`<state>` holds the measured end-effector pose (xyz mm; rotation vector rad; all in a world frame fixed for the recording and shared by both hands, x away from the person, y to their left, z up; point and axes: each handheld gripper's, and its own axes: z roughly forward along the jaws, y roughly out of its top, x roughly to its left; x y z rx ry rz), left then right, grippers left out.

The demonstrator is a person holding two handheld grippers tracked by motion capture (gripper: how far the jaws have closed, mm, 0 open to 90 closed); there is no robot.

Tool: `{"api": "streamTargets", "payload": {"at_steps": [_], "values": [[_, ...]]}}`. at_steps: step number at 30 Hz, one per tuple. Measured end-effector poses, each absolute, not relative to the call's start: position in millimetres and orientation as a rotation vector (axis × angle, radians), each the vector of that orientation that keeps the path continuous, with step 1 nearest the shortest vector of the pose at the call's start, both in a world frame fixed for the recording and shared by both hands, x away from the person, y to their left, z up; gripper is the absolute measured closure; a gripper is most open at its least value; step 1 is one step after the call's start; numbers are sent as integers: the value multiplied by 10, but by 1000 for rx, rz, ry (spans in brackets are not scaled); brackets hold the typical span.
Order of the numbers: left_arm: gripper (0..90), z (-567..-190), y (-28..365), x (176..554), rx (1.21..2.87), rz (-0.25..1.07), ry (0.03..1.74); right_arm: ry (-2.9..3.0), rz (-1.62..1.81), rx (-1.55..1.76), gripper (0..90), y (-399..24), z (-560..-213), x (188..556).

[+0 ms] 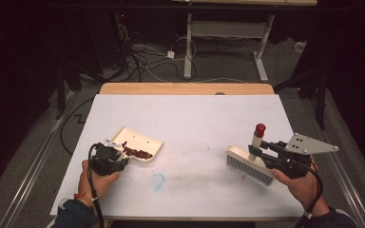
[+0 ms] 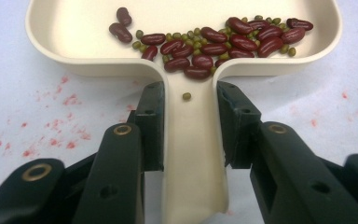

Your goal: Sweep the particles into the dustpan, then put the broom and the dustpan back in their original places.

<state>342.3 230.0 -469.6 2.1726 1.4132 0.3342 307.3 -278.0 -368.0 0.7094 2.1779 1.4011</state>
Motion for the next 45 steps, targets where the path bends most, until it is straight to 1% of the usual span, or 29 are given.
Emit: {"api": "streamTargets", "payload": {"at_steps": [11, 20, 23, 26, 28, 30, 35, 39, 43, 45], "values": [[634, -4741, 2269, 3469, 2169, 349, 1426, 2202, 1380, 725, 701, -2850, -3726, 3040], [631, -4779, 2164, 3414, 2135, 369, 1512, 2229, 1373, 718, 700, -2870, -3712, 3091], [610, -4778, 2097, 3352, 2125, 346, 1504, 2242, 1377, 711, 701, -2866, -3709, 3119], [557, -4772, 2051, 3267, 2115, 316, 1487, 2265, 1375, 706, 700, -2861, -3711, 3161], [528, -4761, 2053, 3207, 2107, 316, 1469, 2278, 1384, 712, 700, -2865, -3708, 3212], [487, -4730, 2084, 3158, 2091, 299, 1408, 2298, 1387, 713, 699, -2872, -3700, 3269], [482, -4706, 2106, 3065, 2086, 266, 1349, 2306, 1355, 730, 696, -2866, -3681, 3430], [480, -4712, 2060, 3048, 2116, 273, 1321, 2303, 1348, 791, 677, -2858, -3683, 3648], [437, -4668, 2075, 3075, 2108, 318, 1267, 2284, 1274, 874, 641, -2815, -3692, 3922], [383, -4634, 2060, 3076, 2112, 377, 1192, 2287, 1232, 924, 629, -2790, -3712, 4080]]}}
